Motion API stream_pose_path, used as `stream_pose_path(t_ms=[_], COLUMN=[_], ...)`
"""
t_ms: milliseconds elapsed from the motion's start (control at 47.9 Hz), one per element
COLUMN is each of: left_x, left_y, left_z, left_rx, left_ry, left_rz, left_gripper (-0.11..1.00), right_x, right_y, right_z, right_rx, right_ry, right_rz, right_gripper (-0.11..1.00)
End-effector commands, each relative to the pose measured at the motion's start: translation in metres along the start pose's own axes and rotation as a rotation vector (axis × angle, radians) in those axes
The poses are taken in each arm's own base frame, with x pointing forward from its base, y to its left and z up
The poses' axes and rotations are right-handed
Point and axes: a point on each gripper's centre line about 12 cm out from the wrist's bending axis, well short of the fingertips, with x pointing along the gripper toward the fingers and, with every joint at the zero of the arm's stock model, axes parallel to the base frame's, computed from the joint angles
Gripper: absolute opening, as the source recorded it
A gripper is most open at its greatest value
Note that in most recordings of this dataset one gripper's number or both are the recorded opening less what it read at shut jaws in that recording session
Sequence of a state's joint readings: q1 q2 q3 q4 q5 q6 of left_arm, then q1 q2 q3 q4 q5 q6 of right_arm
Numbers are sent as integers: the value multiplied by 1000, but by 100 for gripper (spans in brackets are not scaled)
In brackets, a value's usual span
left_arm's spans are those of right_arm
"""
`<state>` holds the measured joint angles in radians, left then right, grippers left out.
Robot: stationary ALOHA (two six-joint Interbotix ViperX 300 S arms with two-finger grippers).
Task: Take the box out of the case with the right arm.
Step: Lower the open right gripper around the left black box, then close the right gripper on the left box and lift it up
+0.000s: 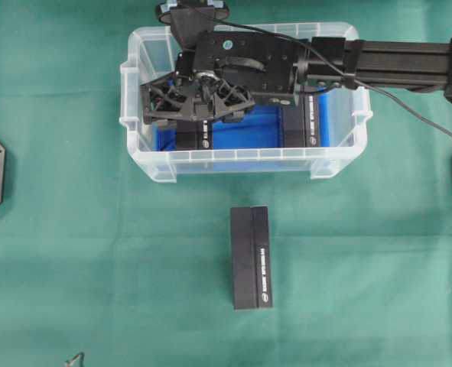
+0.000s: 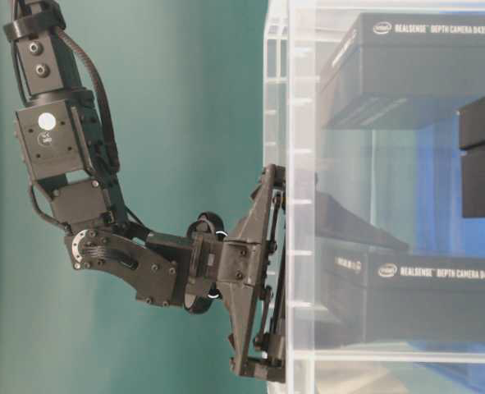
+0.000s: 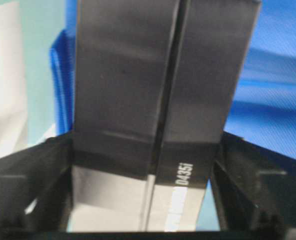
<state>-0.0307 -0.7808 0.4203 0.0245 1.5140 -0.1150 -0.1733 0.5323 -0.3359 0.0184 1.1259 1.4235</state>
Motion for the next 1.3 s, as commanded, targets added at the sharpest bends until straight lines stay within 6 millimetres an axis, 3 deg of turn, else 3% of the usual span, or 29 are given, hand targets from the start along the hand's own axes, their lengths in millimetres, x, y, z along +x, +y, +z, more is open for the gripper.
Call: stream_pose_path(t_ms=[0, 376, 522, 710, 1275], left_x=[-8, -8, -8, -8, -8], left_y=[0, 0, 0, 1, 0], left_z=[5, 5, 5, 5, 5], left_rx=[0, -2, 0, -2, -2], left_ry=[-29, -29, -29, -29, -31], left_rz=[0, 0, 0, 1, 0], left_gripper=[2, 2, 2, 2, 2], right_x=[-15, -20, -32, -63, -188], right_y=[5, 8, 11, 17, 22], right_z=[-2, -1, 0, 2, 14], right_rx=[11, 8, 8, 3, -8], right_ry=[0, -5, -10, -28, -169], right_rz=[37, 43, 53, 81, 121], right_gripper=[71, 69, 69, 68, 68])
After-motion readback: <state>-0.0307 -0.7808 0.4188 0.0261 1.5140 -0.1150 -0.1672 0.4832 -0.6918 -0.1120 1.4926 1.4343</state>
